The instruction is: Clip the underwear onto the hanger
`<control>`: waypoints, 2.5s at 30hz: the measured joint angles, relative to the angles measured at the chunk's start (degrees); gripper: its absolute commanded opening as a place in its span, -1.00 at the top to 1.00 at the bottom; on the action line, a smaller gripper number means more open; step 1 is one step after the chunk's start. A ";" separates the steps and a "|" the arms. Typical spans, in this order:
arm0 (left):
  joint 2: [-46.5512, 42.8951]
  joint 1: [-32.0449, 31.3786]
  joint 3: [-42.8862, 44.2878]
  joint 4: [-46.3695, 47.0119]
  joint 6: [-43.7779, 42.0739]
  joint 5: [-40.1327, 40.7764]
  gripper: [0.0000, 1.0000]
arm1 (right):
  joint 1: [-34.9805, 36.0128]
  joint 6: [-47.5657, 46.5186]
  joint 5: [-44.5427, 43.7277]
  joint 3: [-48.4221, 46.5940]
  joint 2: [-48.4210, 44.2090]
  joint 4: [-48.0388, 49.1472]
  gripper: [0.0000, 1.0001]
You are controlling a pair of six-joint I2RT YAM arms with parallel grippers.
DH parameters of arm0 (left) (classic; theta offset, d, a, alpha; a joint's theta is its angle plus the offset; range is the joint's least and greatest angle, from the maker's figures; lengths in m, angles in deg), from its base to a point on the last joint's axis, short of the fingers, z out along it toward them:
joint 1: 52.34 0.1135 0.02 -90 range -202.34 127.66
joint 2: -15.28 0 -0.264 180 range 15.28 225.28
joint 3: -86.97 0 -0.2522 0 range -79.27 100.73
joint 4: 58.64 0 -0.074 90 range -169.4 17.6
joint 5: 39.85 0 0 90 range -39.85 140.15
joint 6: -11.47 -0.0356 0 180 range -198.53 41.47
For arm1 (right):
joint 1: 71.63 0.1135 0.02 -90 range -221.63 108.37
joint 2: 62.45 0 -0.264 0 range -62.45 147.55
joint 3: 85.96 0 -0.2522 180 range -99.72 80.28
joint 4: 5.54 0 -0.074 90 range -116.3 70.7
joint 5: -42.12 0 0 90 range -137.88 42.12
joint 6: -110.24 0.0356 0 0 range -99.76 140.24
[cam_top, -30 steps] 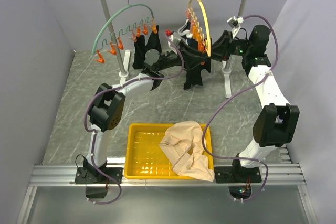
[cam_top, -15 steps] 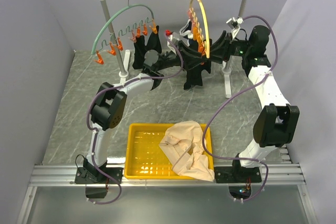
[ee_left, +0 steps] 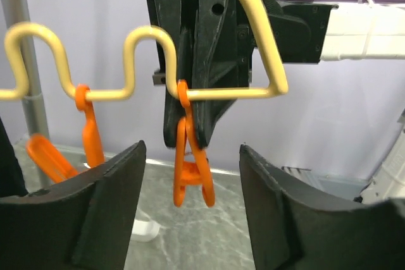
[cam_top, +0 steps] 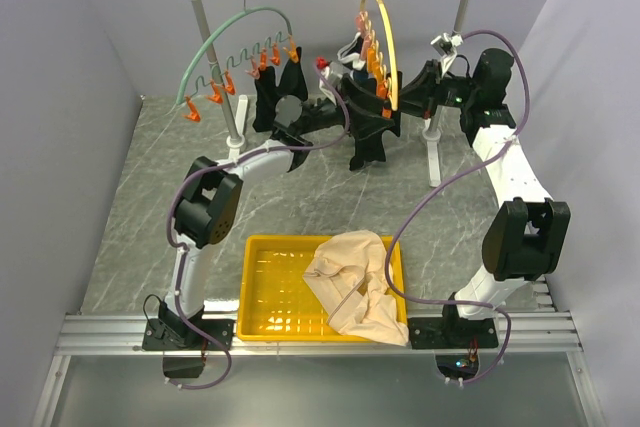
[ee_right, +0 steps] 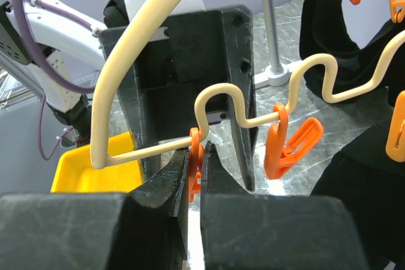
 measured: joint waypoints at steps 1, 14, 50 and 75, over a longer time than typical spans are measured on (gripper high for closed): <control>-0.26 0.11 -0.72 -0.07 0.09 0.09 -0.44 | 0.00 -0.17 -0.02 0.00 0.00 -0.22 1.00; -14.05 6.40 -21.27 -13.11 -13.38 5.60 -0.31 | -0.02 2.62 1.42 0.00 0.00 1.20 1.00; 17.29 16.28 -2.93 -14.88 -58.14 2.71 -0.63 | -1.03 7.93 3.23 -1.18 0.39 2.95 1.00; 23.28 13.75 6.95 -21.92 -62.75 -3.87 1.00 | -1.03 8.92 3.45 -2.08 1.66 3.54 1.00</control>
